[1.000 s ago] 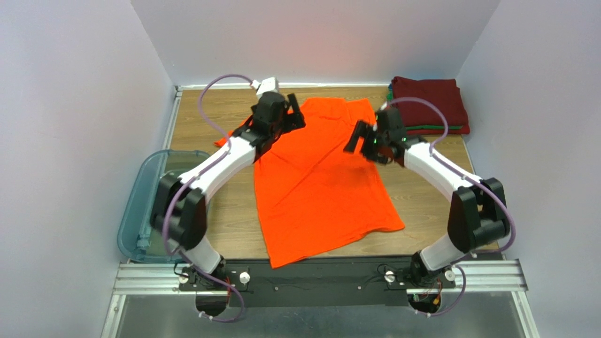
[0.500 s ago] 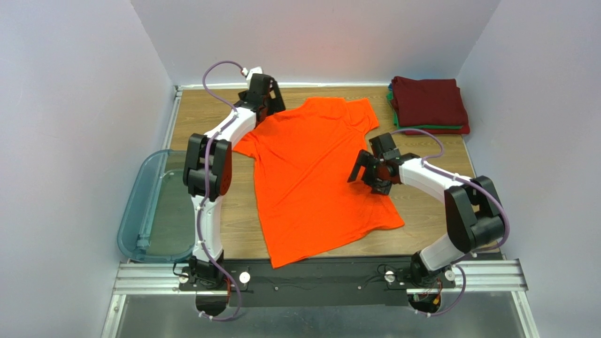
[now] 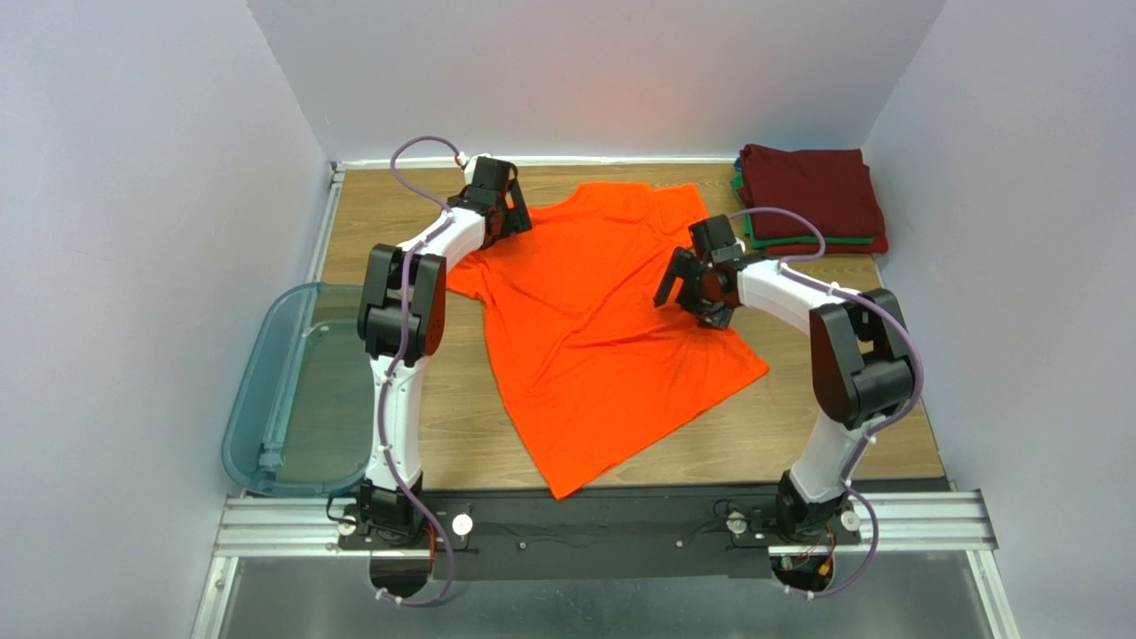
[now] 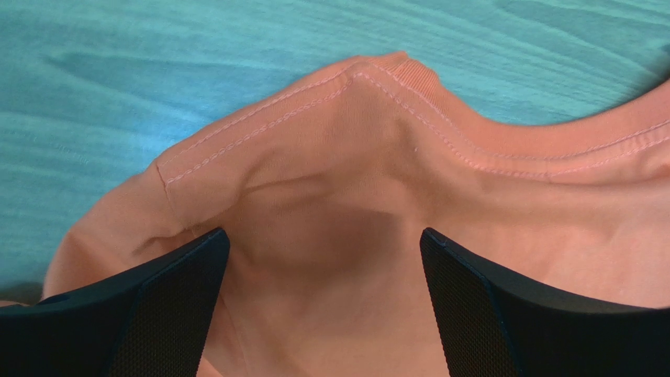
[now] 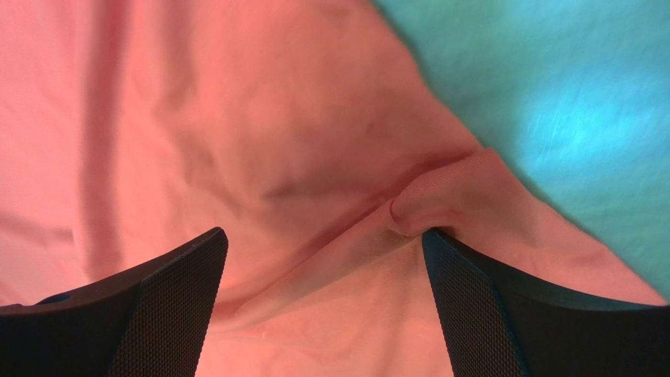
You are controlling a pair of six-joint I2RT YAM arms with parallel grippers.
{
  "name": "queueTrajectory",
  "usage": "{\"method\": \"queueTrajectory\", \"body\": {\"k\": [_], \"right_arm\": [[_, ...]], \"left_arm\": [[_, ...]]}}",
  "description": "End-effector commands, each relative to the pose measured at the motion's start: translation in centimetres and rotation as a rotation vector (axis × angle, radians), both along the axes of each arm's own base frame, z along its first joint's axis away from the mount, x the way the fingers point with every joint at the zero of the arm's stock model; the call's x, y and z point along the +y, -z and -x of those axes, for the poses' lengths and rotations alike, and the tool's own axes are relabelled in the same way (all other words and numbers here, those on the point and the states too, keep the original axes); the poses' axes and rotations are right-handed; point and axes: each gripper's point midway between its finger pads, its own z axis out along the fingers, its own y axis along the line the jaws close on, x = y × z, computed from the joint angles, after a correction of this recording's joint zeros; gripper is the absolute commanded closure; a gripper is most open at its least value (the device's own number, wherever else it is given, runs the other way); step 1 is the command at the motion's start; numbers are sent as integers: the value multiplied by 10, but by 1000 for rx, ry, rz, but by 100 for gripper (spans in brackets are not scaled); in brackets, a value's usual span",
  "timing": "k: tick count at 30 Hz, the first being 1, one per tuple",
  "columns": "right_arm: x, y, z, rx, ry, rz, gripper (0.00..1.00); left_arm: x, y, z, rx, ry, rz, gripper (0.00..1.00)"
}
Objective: Fold and stack the t-shirts
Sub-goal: Flatten the tshirt out
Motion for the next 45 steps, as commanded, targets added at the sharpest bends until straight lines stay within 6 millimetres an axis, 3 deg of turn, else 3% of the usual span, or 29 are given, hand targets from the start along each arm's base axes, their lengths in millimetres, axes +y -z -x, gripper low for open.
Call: {"method": "queueTrajectory", "body": {"k": [1, 2, 6, 7, 8, 9, 10, 11, 12, 13, 15, 18, 20, 23, 24, 27, 32, 36, 40, 43, 45], "right_arm": [[-36, 37, -1, 106, 31, 109, 0], [-39, 42, -4, 118, 35, 120, 0], [-38, 42, -29, 102, 14, 131, 0], [-36, 36, -40, 80, -4, 129, 0], [-33, 43, -42, 93, -13, 128, 0], [-31, 45, -46, 94, -22, 124, 0], [-30, 47, -49, 96, -36, 124, 0], [-25, 42, -60, 74, -45, 112, 0], [-24, 51, -61, 91, -60, 118, 0], [-16, 45, -73, 68, -80, 90, 0], [-8, 53, -79, 79, -121, 68, 0], [11, 45, -100, 38, -171, 13, 0], [27, 53, -105, 43, -217, -11, 0], [59, 60, -114, 33, -311, -34, 0], [70, 54, -122, 8, -325, -38, 0], [82, 63, -126, 21, -339, -50, 0], [105, 57, -140, -18, -377, -76, 0], [118, 53, -144, -37, -407, -77, 0], [117, 22, -156, -90, -420, -47, 0], [110, -24, -165, -175, -398, -10, 0], [107, -43, -165, -204, -390, -6, 0]], "left_arm": [[13, 0, 27, 71, -48, -23, 2], [16, 14, 45, 114, -50, -26, 2], [21, 24, 96, 183, -70, 0, 2], [21, 13, 104, 164, -70, 18, 2], [22, 34, 133, 228, -75, 27, 2], [19, 37, 147, 242, -69, 35, 2], [15, 25, 154, 207, -62, 56, 2], [12, 45, 188, 269, -65, 57, 2], [9, 46, 201, 270, -57, 68, 2], [12, 50, 229, 293, -57, 65, 2], [7, 55, 269, 321, -56, 83, 2], [-15, 57, 306, 342, -32, 141, 2], [-40, 42, 318, 294, 95, 178, 2], [-78, 29, 348, 333, 108, 309, 2], [-88, 25, 357, 343, 111, 338, 2], [-92, 27, 373, 373, 112, 329, 2], [-95, 50, 429, 513, 106, 302, 2], [-93, 46, 456, 538, 116, 279, 2], [-94, 17, 474, 498, 127, 297, 2], [-86, -1, 465, 418, 105, 320, 2], [-88, -27, 443, 295, 93, 334, 2]]}}
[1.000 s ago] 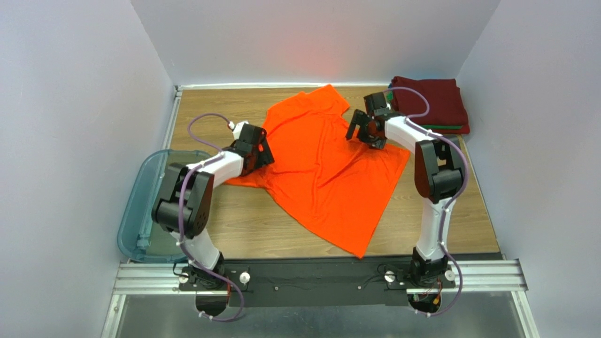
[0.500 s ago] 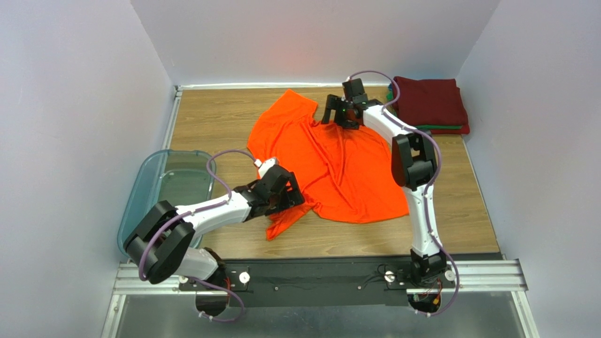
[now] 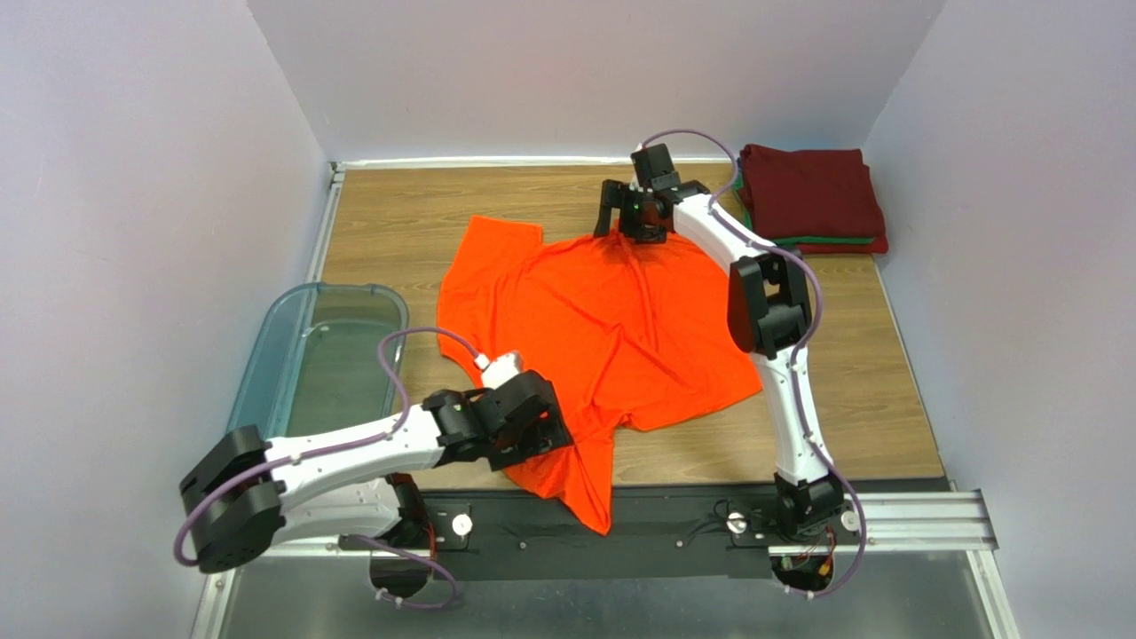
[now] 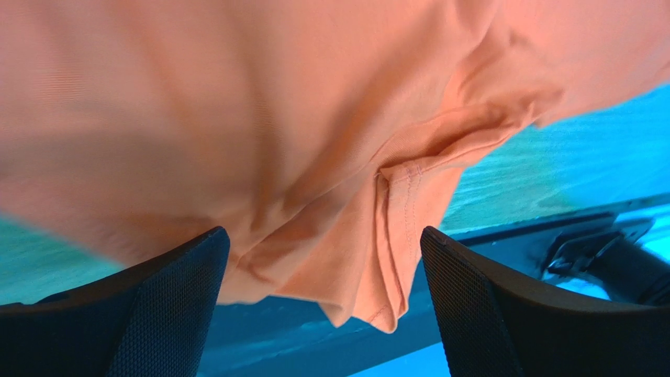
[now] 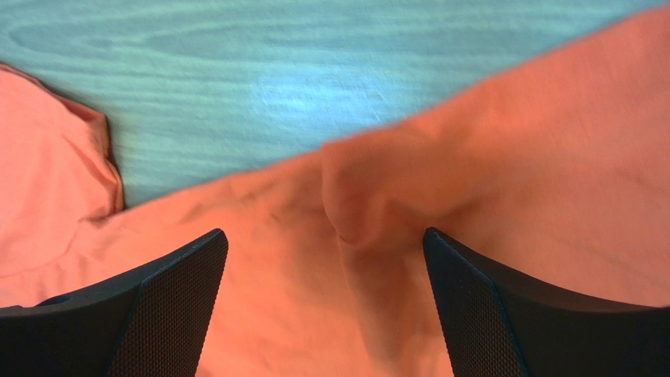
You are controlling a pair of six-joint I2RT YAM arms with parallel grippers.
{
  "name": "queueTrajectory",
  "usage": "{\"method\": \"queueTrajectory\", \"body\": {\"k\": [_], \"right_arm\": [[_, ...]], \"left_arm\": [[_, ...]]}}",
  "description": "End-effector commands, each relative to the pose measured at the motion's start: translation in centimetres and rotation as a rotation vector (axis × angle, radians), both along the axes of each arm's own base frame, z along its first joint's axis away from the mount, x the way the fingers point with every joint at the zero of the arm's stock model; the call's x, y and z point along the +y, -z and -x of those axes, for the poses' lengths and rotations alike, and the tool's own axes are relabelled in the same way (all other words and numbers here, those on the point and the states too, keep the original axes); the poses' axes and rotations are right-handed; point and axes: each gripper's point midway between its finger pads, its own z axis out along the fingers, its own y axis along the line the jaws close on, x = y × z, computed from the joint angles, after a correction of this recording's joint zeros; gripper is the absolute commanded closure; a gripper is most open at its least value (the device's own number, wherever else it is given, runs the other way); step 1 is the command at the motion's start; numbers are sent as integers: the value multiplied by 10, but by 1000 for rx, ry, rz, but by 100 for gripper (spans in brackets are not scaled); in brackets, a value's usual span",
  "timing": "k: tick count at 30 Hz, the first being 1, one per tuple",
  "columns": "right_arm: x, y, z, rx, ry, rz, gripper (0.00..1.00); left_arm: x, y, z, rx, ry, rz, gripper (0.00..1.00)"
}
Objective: Fold and stack the t-shirts
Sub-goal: Flatten the tshirt out
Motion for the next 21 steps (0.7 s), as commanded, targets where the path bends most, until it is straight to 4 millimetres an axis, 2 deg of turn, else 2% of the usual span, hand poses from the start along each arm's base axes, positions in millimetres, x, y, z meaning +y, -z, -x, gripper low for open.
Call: {"method": "queueTrajectory", "body": {"k": [1, 2, 3, 4, 5, 7, 8, 9, 10, 12, 13, 14, 15, 17, 18, 19, 20, 21], "right_arm": [[-13, -28, 16, 4, 9, 57, 0], [-18, -33, 16, -7, 30, 74, 0], [-22, -49, 17, -32, 46, 76, 0], [-29, -46, 22, -22, 67, 94, 0], [-36, -55, 24, -40, 91, 113, 0], [-44, -54, 28, -34, 116, 133, 0], [-51, -46, 34, -12, 123, 148, 0], [-55, -48, 36, -12, 130, 150, 0], [-60, -43, 38, 2, 138, 155, 0], [-66, -36, 42, 21, 132, 161, 0], [-71, -31, 42, 28, 130, 173, 0], [-75, -27, 41, 33, 135, 183, 0], [-83, -24, 39, 38, 149, 189, 0], [-90, -16, 38, 59, 160, 186, 0], [-93, -13, 37, 68, 165, 181, 0], [-102, -9, 33, 75, 187, 178, 0], [-105, 0, 33, 96, 189, 176, 0], [-107, 3, 29, 99, 186, 168, 0]], "left_arm": [[23, -36, -29, -156, -126, -36, 2], [20, -54, -40, -204, -145, -13, 2], [24, -63, -52, -260, -175, -22, 2], [29, -76, -67, -311, -193, -27, 2], [35, -81, -79, -350, -213, -45, 2], [43, -93, -104, -407, -233, -48, 2], [60, -95, -126, -441, -244, -100, 2], [58, -101, -140, -466, -247, -73, 2], [60, -98, -152, -470, -246, -94, 2], [73, -110, -181, -521, -258, -131, 2], [74, -103, -196, -513, -261, -164, 2], [73, -113, -212, -539, -266, -169, 2], [82, -97, -227, -505, -280, -224, 2], [82, -92, -246, -492, -263, -248, 2], [85, -97, -263, -493, -270, -236, 2], [85, -73, -272, -433, -257, -265, 2], [82, -78, -287, -438, -249, -248, 2], [83, -73, -296, -432, -250, -258, 2]]}}
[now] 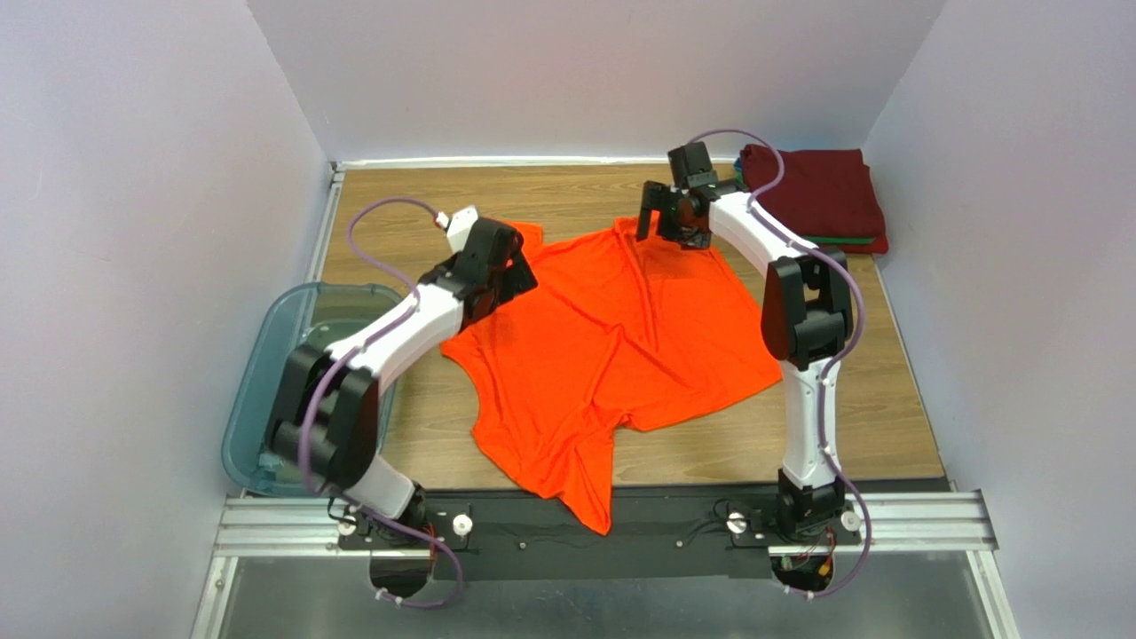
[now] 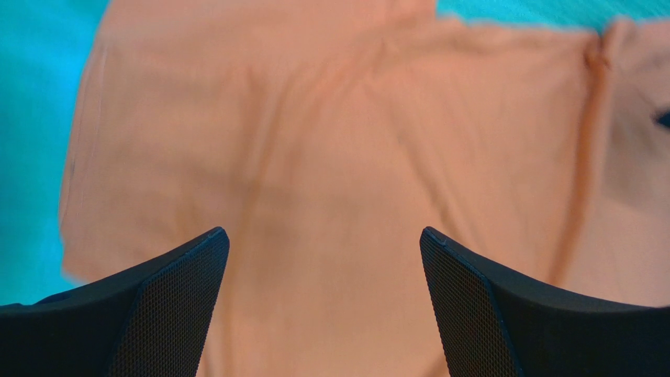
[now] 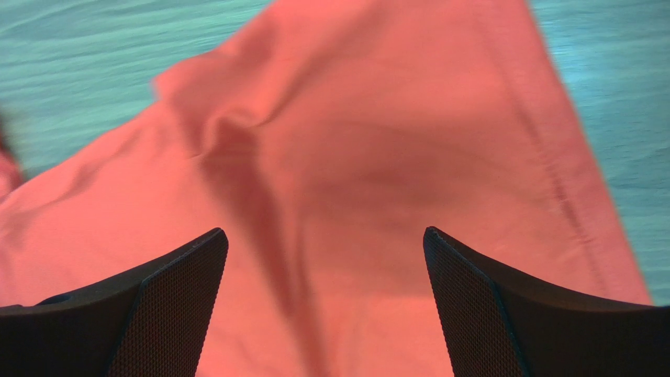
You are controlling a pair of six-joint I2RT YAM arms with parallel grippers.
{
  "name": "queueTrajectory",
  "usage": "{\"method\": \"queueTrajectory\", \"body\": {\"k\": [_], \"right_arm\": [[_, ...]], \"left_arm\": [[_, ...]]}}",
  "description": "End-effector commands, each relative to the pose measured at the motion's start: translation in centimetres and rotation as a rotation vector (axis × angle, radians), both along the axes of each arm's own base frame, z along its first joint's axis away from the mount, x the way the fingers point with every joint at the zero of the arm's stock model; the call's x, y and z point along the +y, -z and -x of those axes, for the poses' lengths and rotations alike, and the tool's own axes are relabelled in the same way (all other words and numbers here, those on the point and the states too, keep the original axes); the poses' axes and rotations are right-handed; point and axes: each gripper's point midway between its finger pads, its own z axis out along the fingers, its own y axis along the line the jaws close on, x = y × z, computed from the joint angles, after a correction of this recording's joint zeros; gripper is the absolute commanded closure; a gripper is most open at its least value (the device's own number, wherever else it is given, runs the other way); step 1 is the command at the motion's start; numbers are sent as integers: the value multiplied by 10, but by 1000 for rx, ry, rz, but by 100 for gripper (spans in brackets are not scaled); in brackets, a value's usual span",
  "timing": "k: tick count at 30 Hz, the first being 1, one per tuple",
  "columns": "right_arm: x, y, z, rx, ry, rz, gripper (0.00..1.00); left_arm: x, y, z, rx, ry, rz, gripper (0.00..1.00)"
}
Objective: Fold and stack the t-shirts
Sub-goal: Flatten the tshirt out
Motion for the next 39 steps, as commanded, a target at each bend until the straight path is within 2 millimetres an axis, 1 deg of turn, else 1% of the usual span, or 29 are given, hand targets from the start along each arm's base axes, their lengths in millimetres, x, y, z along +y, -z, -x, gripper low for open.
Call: {"method": "queueTrajectory", "body": {"k": [1, 3, 4, 6, 7, 8, 9, 10, 11, 13, 15, 16, 17, 18, 19, 20, 21, 22, 23, 24, 26, 27, 28, 30, 32, 34, 36, 37, 39], "right_arm": [[-25, 31, -4, 71, 24, 0, 0], [-26, 44, -4, 99, 15, -15, 0], [-29, 47, -6, 101, 9, -13, 0], [-33, 60, -7, 118, 13, 1, 0], [-37, 63, -9, 122, 24, 1, 0], [-37, 65, -9, 128, 25, -10, 0], [-42, 71, -9, 142, 40, -16, 0], [-44, 71, -10, 142, 50, -16, 0], [-49, 73, -11, 142, 64, -7, 0], [-57, 76, -10, 152, 92, -4, 0], [-66, 79, -8, 166, 115, -10, 0], [-71, 81, -8, 170, 123, -9, 0], [-74, 83, -9, 171, 128, -6, 0], [-76, 81, -11, 164, 130, -6, 0], [-78, 83, -12, 167, 130, -5, 0], [-78, 86, -12, 171, 128, -7, 0], [-80, 86, -14, 170, 131, -9, 0], [-83, 88, -15, 171, 144, -8, 0], [-87, 89, -16, 170, 164, 5, 0], [-93, 89, -17, 172, 189, 2, 0], [-98, 90, -17, 174, 210, -4, 0], [-99, 90, -18, 173, 214, -5, 0], [-101, 89, -19, 170, 218, -6, 0], [-102, 87, -23, 160, 205, -4, 0], [-100, 88, -26, 155, 182, -4, 0], [-96, 84, -35, 131, 144, -12, 0], [-95, 76, -44, 106, 127, -19, 0], [-93, 79, -46, 105, 103, -12, 0], [-91, 67, -54, 72, 76, -17, 0]], "left_arm": [[4, 17, -52, 19, 39, -46, 2], [4, 31, -64, 52, 43, -60, 2], [8, 54, -66, 115, 40, -76, 2], [8, 56, -82, 109, 36, -88, 2], [9, 71, -85, 139, 31, -99, 2], [10, 69, -96, 128, 25, -93, 2], [11, 88, -95, 178, 48, -103, 2], [11, 93, -97, 197, 52, -108, 2], [10, 89, -107, 188, 51, -111, 2], [20, 96, -110, 218, 26, -152, 2], [23, 102, -122, 228, 16, -155, 2], [31, 114, -121, 275, 4, -156, 2], [30, 108, -132, 260, 3, -142, 2], [34, 109, -135, 270, 2, -137, 2], [34, 119, -137, 290, 1, -139, 2], [33, 112, -150, 266, -5, -135, 2], [33, 111, -155, 268, -4, -142, 2], [35, 124, -152, 311, 0, -158, 2], [34, 111, -168, 277, -8, -157, 2], [38, 123, -166, 311, -18, -179, 2], [40, 119, -178, 297, -19, -185, 2], [39, 108, -191, 268, -13, -175, 2], [41, 116, -195, 279, -9, -172, 2], [46, 104, -214, 236, 5, -146, 2], [47, 104, -224, 215, 26, -121, 2], [48, 93, -239, 158, 34, -104, 2], [47, 89, -245, 131, 42, -100, 2], [44, 86, -249, 116, 53, -94, 2], [41, 77, -254, 92, 78, -87, 2]]}}
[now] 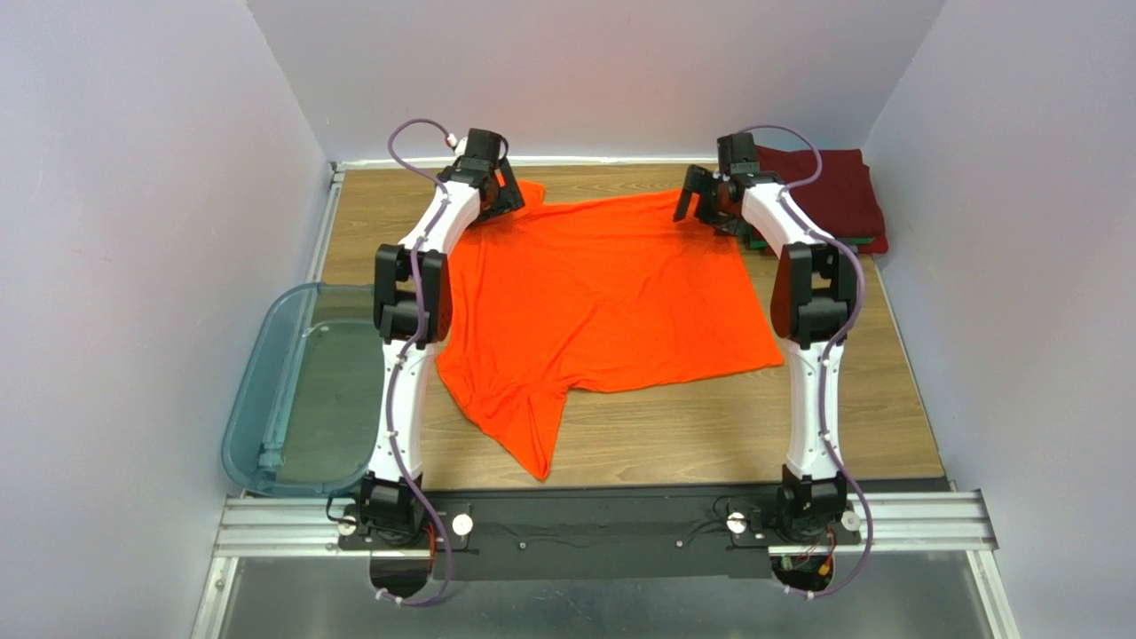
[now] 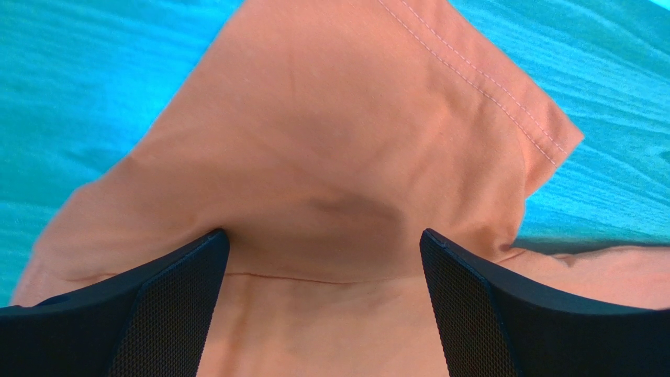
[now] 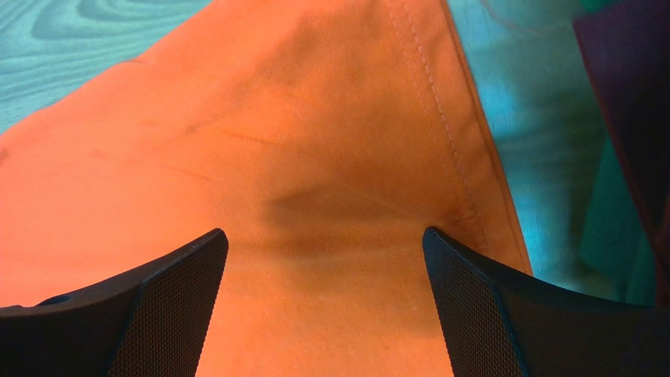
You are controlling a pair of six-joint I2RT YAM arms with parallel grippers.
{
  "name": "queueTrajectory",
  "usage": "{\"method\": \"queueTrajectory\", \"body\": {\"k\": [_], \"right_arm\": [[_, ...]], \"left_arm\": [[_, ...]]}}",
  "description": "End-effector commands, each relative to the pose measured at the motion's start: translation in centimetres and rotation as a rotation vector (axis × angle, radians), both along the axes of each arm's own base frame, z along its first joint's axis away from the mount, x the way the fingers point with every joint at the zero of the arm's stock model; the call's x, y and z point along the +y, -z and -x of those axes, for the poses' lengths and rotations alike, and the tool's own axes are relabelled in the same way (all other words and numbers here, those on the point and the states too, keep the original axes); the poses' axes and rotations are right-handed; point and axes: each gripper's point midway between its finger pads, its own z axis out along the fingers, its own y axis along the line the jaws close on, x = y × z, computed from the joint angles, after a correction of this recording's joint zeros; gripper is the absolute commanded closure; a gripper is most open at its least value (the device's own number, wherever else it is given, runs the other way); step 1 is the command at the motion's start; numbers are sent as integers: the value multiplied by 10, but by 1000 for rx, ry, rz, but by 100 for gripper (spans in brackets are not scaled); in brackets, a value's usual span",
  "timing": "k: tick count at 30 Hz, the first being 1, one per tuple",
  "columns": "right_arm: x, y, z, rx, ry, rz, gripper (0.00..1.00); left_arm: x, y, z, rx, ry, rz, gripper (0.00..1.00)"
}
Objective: Fold and stack the t-shirts
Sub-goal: Flatten the tshirt out
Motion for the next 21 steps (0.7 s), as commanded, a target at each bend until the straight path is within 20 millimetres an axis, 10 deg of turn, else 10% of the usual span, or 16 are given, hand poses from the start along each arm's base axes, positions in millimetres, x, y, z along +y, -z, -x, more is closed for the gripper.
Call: {"method": "queueTrajectory", "body": {"k": [1, 7, 12, 13, 14, 16, 18, 19, 21], "right_arm": [[2, 24, 8, 70, -94, -2, 0], [36, -59, 13, -68, -228, -33, 0], [98, -121, 74, -145, -312, -21, 0], [106, -95, 102, -75, -330, -25, 0], [136, -114, 126, -113, -383, -42, 0], [165, -107, 158, -124, -428, -23, 0], [196, -96, 208, -129, -483, 58, 0], [205, -95, 221, -139, -497, 67, 0], [211, -74, 251, -125, -513, 132, 0]], "left_arm": [[-4, -12, -14, -45, 69, 19, 2], [-6, -121, -20, -239, 89, 26, 2], [-12, -168, 40, -257, 96, 33, 2], [-18, -132, 64, -185, 85, 32, 2], [-19, -156, 83, -232, 77, 49, 2], [-19, -103, 133, -137, 74, 53, 2], [-35, -116, 165, -196, 68, 141, 2], [-32, -75, 199, -110, 67, 136, 2], [-48, -67, 227, -125, 98, 170, 2]]}}
